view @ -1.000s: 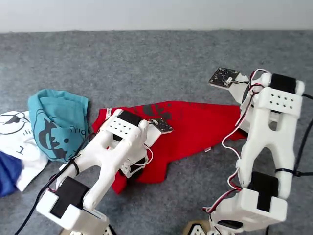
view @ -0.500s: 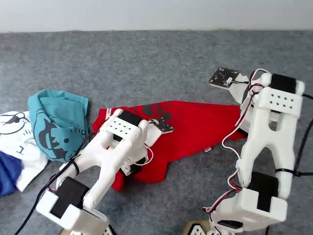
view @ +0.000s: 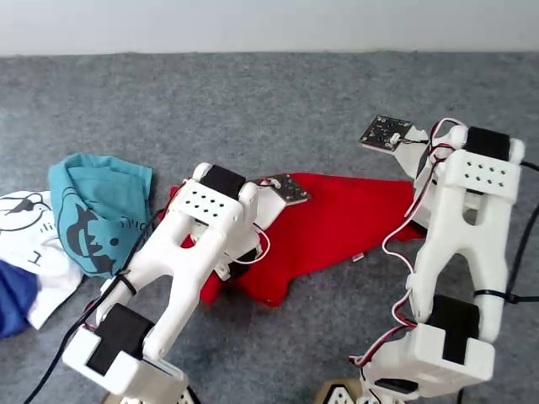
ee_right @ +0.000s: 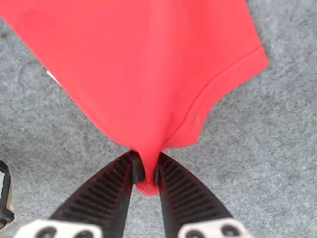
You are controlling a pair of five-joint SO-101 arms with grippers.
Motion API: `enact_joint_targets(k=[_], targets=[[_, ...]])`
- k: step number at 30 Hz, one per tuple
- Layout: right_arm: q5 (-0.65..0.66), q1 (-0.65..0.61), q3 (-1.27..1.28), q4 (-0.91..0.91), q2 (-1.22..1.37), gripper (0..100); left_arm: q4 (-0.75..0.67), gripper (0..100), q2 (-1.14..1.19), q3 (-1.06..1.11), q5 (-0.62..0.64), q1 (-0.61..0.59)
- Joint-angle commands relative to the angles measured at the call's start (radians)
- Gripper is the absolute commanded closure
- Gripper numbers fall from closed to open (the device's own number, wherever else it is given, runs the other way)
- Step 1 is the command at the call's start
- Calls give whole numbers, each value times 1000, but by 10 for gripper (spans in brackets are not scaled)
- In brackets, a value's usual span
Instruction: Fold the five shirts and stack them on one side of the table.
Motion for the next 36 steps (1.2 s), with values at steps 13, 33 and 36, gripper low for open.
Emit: enact_joint_targets(k=[13,33,36], targets=[[12,-4,-6,-16,-51,991,-11,927,-6,-44,41,-87],[12,-2,-6,-4,-51,991,25,848,-6,-87,44,-95],[12,2,-6,24,-51,991,26,848,-6,1,40,-46]])
